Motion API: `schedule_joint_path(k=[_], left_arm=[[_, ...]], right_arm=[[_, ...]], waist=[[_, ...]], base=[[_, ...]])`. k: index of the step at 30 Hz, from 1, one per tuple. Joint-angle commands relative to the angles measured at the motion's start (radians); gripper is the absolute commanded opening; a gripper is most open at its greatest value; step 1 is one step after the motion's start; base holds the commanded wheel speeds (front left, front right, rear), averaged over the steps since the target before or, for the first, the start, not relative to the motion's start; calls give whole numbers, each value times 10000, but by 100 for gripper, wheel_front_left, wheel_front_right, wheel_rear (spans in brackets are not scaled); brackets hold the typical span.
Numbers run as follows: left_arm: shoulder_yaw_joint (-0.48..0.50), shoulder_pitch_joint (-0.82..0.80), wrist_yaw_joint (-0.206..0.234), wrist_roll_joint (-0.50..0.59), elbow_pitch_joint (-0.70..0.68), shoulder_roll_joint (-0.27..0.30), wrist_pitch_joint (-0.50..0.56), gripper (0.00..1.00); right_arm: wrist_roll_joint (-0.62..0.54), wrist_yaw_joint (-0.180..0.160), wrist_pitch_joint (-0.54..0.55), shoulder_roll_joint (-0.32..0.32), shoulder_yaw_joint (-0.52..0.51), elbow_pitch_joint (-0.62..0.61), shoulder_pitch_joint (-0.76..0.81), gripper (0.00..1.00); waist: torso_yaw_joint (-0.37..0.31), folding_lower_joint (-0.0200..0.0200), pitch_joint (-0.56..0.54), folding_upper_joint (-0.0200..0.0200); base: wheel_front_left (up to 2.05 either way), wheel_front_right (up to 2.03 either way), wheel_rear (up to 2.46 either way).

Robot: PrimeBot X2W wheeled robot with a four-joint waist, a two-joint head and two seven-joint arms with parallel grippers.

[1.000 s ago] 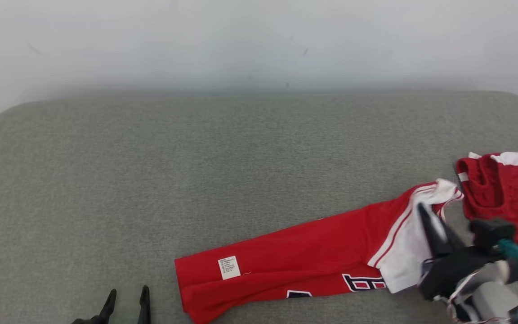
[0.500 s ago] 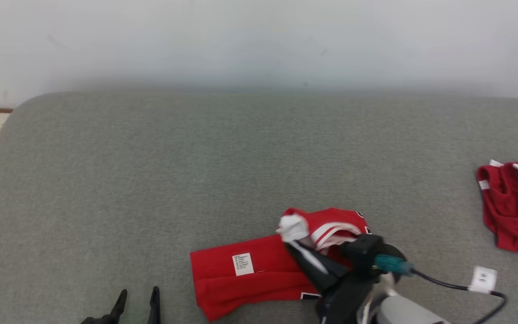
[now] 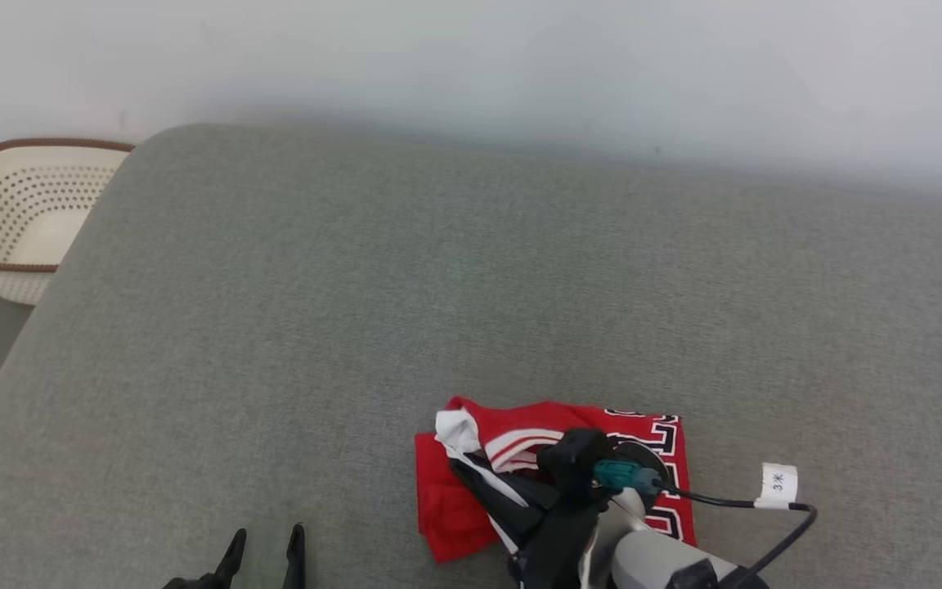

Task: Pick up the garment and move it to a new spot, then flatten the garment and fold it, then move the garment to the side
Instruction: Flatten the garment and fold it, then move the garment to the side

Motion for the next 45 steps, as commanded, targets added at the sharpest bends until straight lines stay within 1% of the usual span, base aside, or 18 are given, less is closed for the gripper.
schedule_joint_path(k=[1, 2, 7, 9, 11, 12, 14, 16, 20, 23, 27, 31, 35, 41, 45], left_arm=[[1, 54, 28, -91, 35, 10, -6, 100], [-4, 60, 49, -104, 30, 10, -7, 100], [4, 47, 107, -164, 45, 10, -7, 100], [20, -24, 115, -165, 38, 10, -7, 100], [46, -89, 132, -168, 6, 13, -6, 100], [52, -110, 131, -157, -24, 12, -7, 100], [74, -125, 156, -128, -67, 10, -7, 100], [97, -134, 153, -47, -136, 12, -7, 100], [202, -76, 139, 117, -253, 9, -6, 100], [299, -4, 157, 194, -388, 13, -7, 100], [343, 49, 117, 288, -489, 12, -6, 100], [344, 56, 78, 309, -504, 12, -6, 100], [283, 93, 19, 326, -580, 13, -6, 100], [225, 229, -53, 490, -620, 12, -6, 100], [194, 219, -57, 557, -680, 12, -6, 100]], right_arm=[[174, -13, -113, 201, 77, 117, -230, 92], [319, -13, -157, 312, 127, 239, -303, 100], [989, -13, -391, 694, 275, 457, -861, 100], [1248, -13, -442, 725, 306, 368, -1077, 100], [1483, -13, -525, 626, 127, 216, -1293, 100], [1553, -13, -559, 527, -113, 131, -1358, 100], [1528, -13, -578, 269, -906, -86, -1335, 100], [1325, -13, -576, -12, -1754, -291, -943, 100], [860, -13, -567, -648, -3032, -447, -141, 100], [593, -13, -567, -977, -3729, -430, 630, 100], [384, -13, -568, -1168, -4359, -225, 1543, 100], [324, -13, -569, -1142, -4606, 26, 2020, 100], [445, -13, -569, -984, -4499, 434, 2364, 100], [601, -13, -570, -702, -4424, 993, 2307, 100], [532, -13, -570, -431, -4223, 1725, 2092, 100]], waist=[[166, 0, 74, 0], [178, 0, 88, 0], [114, 0, 146, 0], [54, 0, 166, 0], [-29, 0, 170, 0], [-67, 0, 166, 0], [-150, 0, 156, 0], [-244, 0, 131, 0], [-425, 0, 52, 0], [-554, 0, 3, 0], [-676, 0, -21, 0], [-716, 0, -12, 0], [-660, 0, -61, 0], [-457, 0, -200, 0], [-290, 0, -208, 0]], base=[[0, 0, 0], [0, 0, 0], [0, 0, 0], [0, 0, 0], [0, 0, 0], [0, 0, 0], [0, 0, 0], [0, 0, 0], [0, 0, 0], [0, 0, 0], [0, 0, 0], [0, 0, 0], [0, 0, 0], [0, 0, 0], [0, 0, 0]])
